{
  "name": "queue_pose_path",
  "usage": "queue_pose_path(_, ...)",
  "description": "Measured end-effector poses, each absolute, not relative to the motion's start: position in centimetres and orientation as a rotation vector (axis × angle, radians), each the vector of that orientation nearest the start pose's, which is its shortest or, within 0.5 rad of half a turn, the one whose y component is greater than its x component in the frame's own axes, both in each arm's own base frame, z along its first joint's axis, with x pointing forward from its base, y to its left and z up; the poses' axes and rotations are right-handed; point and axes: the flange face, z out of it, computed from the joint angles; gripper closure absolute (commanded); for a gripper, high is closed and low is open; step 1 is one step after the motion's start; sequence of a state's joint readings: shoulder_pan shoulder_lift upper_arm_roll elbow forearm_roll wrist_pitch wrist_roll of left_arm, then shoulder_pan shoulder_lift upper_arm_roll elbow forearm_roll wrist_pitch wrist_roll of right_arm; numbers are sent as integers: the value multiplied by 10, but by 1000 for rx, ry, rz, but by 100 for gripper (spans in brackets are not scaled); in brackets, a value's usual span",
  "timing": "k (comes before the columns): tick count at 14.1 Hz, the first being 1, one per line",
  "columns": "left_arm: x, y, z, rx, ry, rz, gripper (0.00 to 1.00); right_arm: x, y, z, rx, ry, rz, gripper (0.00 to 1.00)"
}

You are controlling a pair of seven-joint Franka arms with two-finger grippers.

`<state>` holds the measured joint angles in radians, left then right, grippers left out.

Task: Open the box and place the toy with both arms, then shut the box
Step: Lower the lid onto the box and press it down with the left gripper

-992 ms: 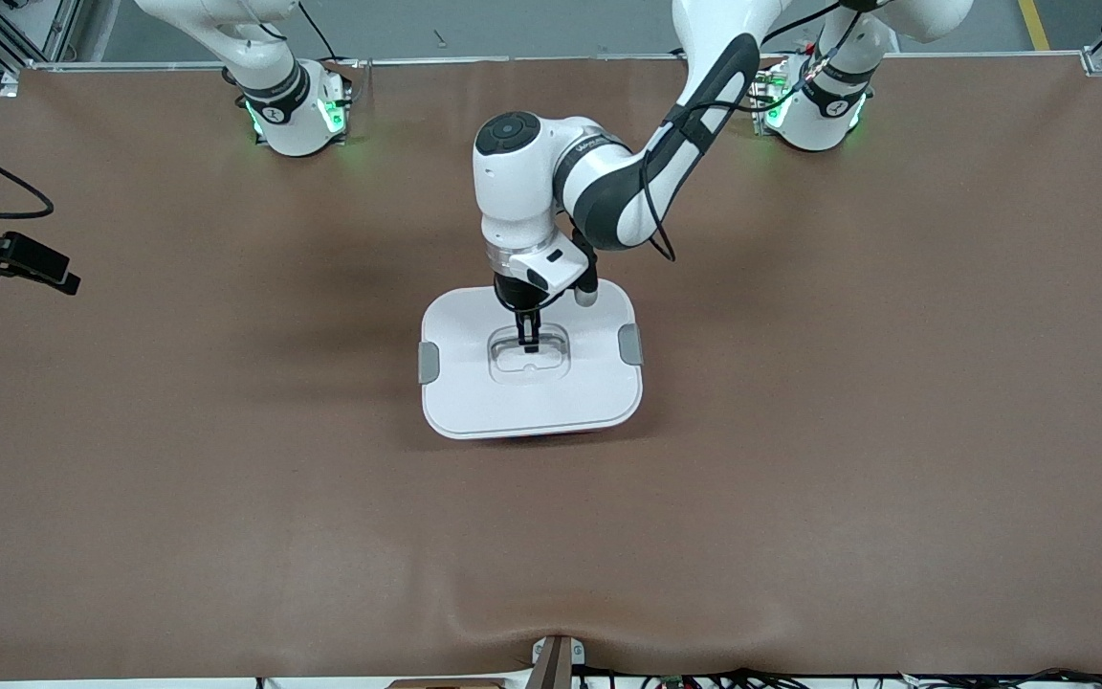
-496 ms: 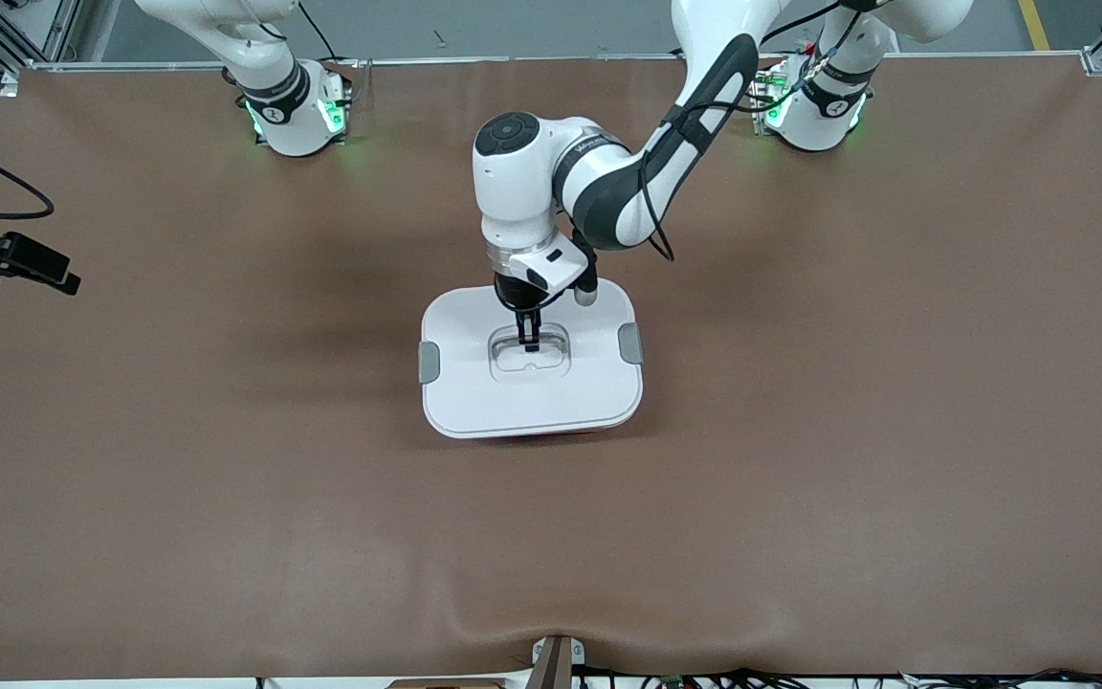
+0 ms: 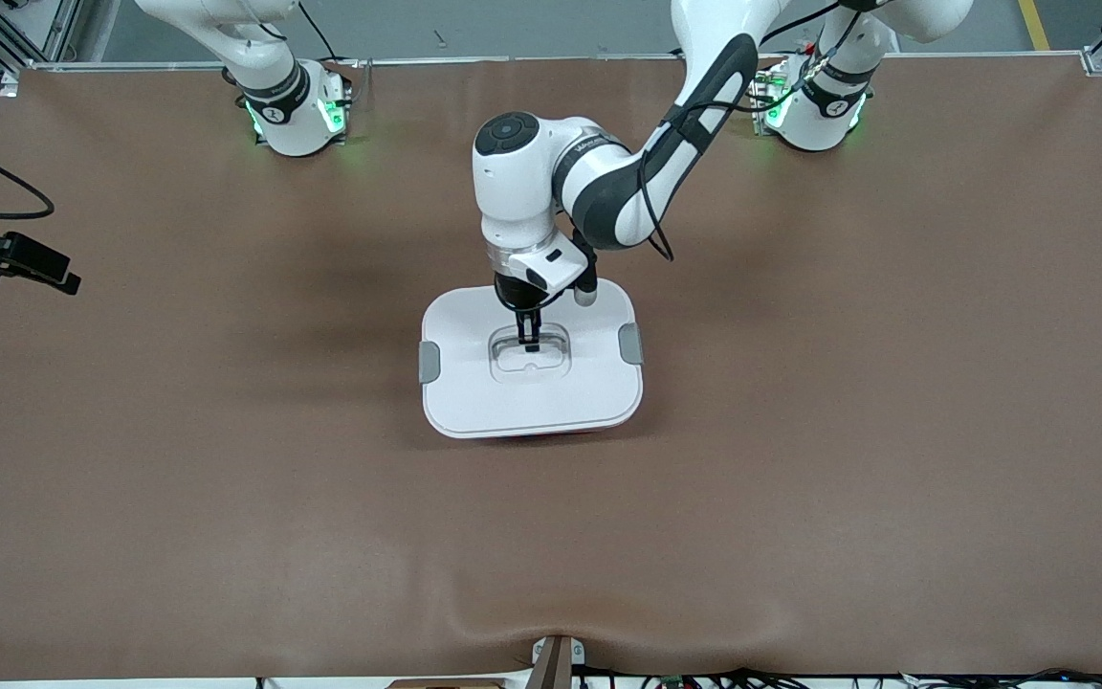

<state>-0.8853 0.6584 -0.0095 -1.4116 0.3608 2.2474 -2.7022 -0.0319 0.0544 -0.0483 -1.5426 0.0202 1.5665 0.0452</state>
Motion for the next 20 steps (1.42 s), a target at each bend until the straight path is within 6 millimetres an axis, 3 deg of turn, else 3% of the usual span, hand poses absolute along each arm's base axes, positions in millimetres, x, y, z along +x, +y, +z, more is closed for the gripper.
queue_pose_path(15,459,-579,327,2059,2005,432,100,567,-42,606,-3116,206,65,0)
queue_pose_path(18,459,-580,327,2060,2002,435,24,567,-40,606,-3114,236,74,0)
queue_pose_path(19,459,-580,327,2060,2001,435,5,567,-40,607,-3114,236,73,0)
queue_pose_path(20,459,-580,329,2056,2000,434,0,567,-37,607,-3114,228,71,0)
